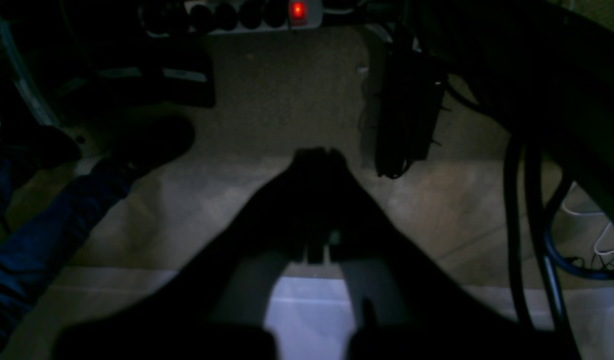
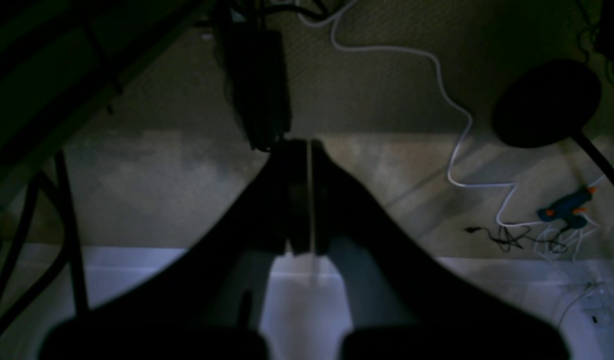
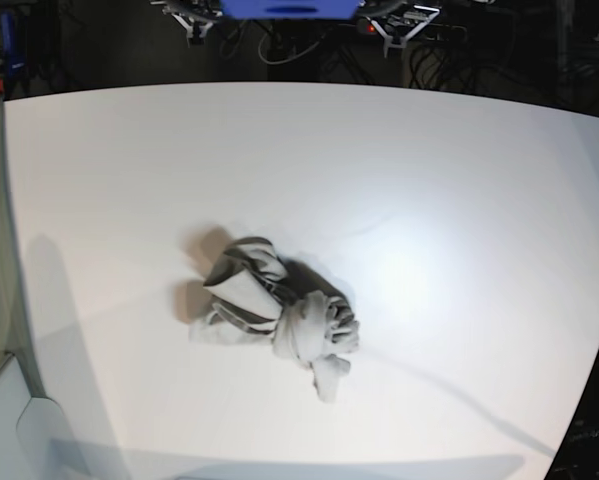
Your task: Layout the t-shirt on the table in an organized manner, then fold the t-shirt properly
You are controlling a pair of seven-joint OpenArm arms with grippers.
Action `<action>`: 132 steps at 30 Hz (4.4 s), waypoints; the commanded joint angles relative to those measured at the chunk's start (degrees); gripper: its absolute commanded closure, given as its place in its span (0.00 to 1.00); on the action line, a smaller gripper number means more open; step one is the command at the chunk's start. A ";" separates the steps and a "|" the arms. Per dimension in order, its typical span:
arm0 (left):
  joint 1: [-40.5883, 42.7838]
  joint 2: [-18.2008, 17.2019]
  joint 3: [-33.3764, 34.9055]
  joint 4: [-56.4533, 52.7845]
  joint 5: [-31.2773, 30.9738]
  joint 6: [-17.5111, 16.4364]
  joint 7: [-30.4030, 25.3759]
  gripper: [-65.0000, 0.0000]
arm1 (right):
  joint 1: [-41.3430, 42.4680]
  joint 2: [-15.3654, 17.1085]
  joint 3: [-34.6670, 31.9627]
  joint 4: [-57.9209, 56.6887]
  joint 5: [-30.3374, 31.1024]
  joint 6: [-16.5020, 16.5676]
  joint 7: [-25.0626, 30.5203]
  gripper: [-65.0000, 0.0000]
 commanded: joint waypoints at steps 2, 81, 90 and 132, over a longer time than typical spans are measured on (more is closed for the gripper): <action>0.14 -0.17 0.03 0.19 -0.08 -0.84 -0.03 1.00 | -0.34 0.12 -0.03 -0.12 -0.32 -0.95 -0.27 1.00; 49.55 -6.06 -8.14 79.13 -5.00 -1.28 0.06 1.00 | -54.23 6.63 0.32 95.62 -0.49 -0.77 -0.54 1.00; 58.25 -6.23 -8.14 102.52 -5.00 -1.28 0.06 1.00 | -58.19 6.72 0.14 114.78 -0.49 -0.77 -0.54 1.00; 32.67 -5.88 -8.14 115.35 -5.09 -0.84 10.61 0.67 | 0.89 4.78 -7.86 106.61 -0.49 23.40 -38.69 0.70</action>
